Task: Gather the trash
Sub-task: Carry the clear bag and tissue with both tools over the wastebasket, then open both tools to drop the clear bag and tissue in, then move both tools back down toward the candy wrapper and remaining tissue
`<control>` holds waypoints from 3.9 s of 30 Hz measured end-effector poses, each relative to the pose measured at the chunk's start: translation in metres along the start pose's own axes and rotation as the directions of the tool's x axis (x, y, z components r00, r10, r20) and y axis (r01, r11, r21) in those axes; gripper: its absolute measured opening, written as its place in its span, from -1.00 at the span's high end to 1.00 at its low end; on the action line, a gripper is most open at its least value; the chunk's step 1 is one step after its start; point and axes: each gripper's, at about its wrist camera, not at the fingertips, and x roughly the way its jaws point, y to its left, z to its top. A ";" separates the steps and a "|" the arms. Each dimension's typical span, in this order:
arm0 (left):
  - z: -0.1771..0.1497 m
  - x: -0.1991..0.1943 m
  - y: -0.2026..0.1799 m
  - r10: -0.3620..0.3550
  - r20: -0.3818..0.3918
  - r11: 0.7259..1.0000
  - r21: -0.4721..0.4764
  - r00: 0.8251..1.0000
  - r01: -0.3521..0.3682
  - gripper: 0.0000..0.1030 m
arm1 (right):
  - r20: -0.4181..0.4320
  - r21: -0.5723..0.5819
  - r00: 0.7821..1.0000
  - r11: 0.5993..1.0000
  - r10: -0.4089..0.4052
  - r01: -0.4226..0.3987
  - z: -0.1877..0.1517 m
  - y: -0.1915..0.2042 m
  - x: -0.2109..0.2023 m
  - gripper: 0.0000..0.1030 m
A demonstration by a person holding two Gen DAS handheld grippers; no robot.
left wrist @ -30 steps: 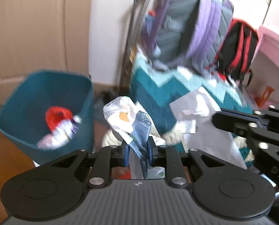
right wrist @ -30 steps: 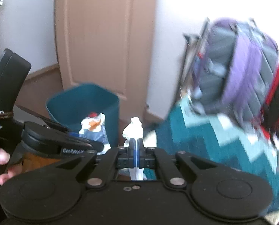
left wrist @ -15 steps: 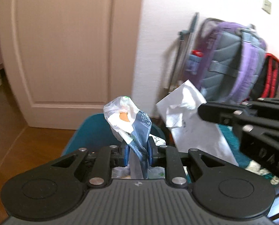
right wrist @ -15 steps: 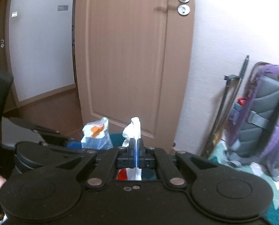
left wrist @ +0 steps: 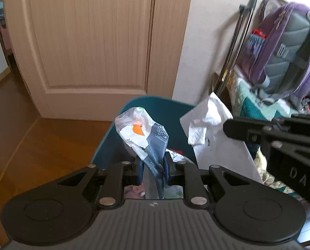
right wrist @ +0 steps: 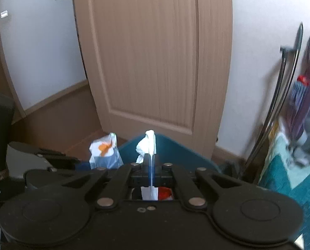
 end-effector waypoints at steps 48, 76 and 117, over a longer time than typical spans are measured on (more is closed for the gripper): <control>-0.021 -0.060 -0.059 -0.130 -0.015 0.992 -0.003 0.991 0.130 -0.56 | -0.039 0.186 0.999 0.982 0.032 -0.024 -0.053 -0.050 -0.132 -0.07; -0.119 -0.034 -0.200 -0.260 -0.103 0.963 0.040 0.960 0.265 -0.95 | -0.134 0.447 0.982 0.876 -0.132 0.179 -0.230 -0.197 -0.235 -0.16; -0.296 0.356 -0.252 0.036 -0.624 0.988 0.137 0.781 0.064 -0.94 | -0.757 0.183 0.647 0.980 0.086 0.084 -0.526 -0.361 0.040 -0.16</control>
